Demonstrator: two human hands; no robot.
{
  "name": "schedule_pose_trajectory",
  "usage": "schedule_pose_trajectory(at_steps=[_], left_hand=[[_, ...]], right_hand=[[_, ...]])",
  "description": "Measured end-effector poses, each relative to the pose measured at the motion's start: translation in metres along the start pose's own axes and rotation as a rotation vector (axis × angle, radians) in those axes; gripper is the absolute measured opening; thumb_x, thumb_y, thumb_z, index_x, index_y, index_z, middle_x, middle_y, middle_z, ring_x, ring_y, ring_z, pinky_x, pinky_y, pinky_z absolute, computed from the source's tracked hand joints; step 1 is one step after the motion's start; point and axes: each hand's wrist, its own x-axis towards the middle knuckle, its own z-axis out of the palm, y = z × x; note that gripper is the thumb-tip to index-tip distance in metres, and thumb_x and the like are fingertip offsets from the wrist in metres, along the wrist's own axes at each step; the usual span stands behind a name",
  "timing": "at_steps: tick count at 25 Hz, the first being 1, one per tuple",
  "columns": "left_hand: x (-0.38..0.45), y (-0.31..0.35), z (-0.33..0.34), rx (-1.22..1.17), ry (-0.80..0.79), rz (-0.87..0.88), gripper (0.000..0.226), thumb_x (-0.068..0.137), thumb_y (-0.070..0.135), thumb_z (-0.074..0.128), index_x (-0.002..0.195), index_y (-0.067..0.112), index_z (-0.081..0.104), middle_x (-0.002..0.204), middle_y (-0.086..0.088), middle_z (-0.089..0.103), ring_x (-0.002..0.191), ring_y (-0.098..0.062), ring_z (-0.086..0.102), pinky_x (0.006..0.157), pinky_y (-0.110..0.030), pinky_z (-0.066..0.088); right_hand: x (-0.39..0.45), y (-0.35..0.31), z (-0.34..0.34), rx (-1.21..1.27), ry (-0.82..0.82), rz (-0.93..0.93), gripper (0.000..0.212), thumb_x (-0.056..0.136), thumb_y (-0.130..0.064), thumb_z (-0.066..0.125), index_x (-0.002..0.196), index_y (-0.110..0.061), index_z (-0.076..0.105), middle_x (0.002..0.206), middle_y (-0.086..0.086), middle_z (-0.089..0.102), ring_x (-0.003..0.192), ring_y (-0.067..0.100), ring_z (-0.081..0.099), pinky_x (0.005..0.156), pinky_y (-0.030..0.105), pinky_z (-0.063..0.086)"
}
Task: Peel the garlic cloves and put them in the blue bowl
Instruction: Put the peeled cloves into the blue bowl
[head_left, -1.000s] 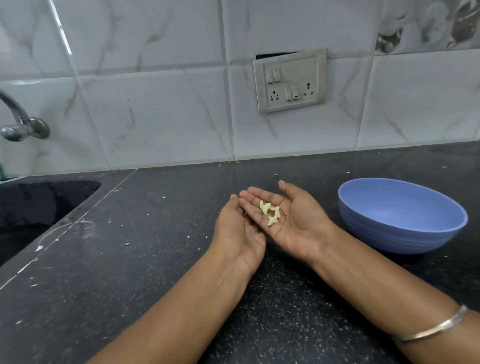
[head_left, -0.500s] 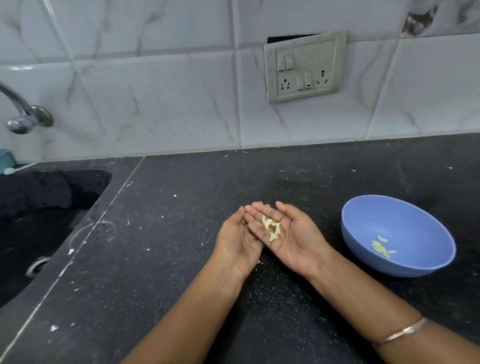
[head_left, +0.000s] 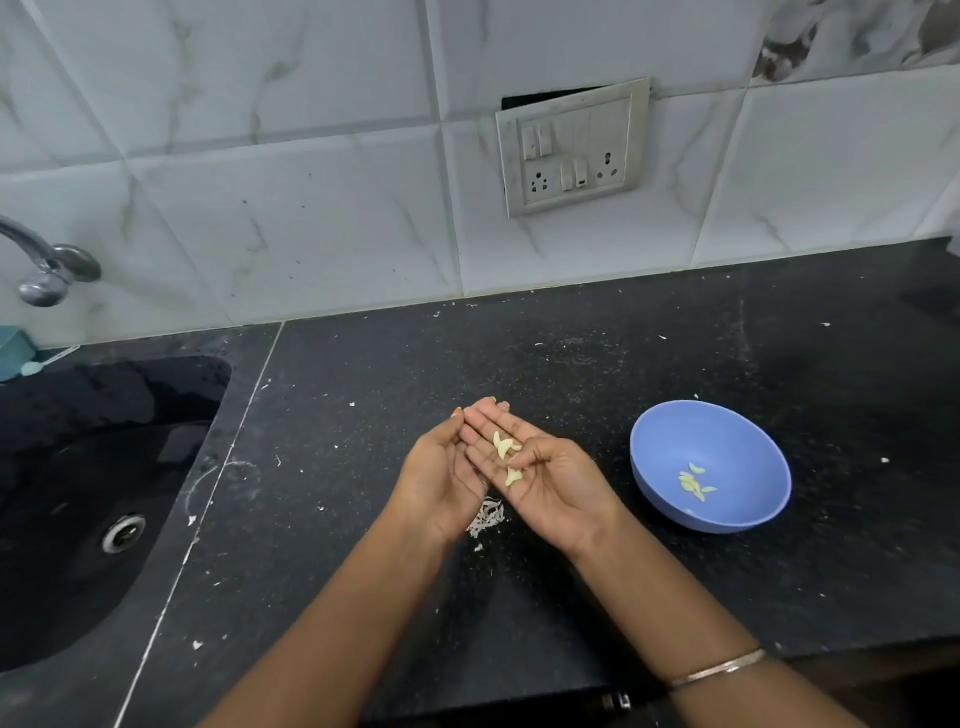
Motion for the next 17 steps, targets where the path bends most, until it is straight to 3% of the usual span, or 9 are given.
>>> schedule_pose_trajectory(at_steps=[7, 10, 17], left_hand=[[0.007, -0.029, 0.039, 0.109, 0.008, -0.09, 0.035, 0.1, 0.021, 0.039, 0.125, 0.006, 0.058, 0.125, -0.013, 0.063, 0.111, -0.021, 0.061, 0.09, -0.032, 0.051], [0.02, -0.05, 0.064, 0.144, 0.02, -0.141, 0.037, 0.099, 0.021, 0.041, 0.127, 0.003, 0.055, 0.124, -0.013, 0.062, 0.094, -0.017, 0.064, 0.077, -0.029, 0.056], [0.04, -0.097, 0.118, 0.217, 0.053, -0.232, 0.033, 0.099, 0.024, 0.04, 0.116, 0.003, 0.059, 0.087, -0.006, 0.068, 0.076, -0.013, 0.065, 0.069, -0.025, 0.054]], right_hand=[[-0.032, -0.04, -0.02, -0.006, 0.067, -0.045, 0.059, 0.08, 0.015, 0.025, 0.134, 0.003, 0.046, 0.132, 0.019, 0.057, 0.125, 0.029, 0.053, 0.103, 0.035, 0.044], [-0.046, -0.064, -0.036, 0.032, 0.11, -0.073, 0.056, 0.081, 0.013, 0.026, 0.132, 0.003, 0.047, 0.13, 0.02, 0.058, 0.123, 0.031, 0.055, 0.101, 0.037, 0.045], [-0.072, -0.115, -0.076, 0.06, 0.184, -0.084, 0.047, 0.084, 0.007, 0.029, 0.126, 0.004, 0.052, 0.127, 0.021, 0.06, 0.121, 0.031, 0.056, 0.099, 0.037, 0.046]])
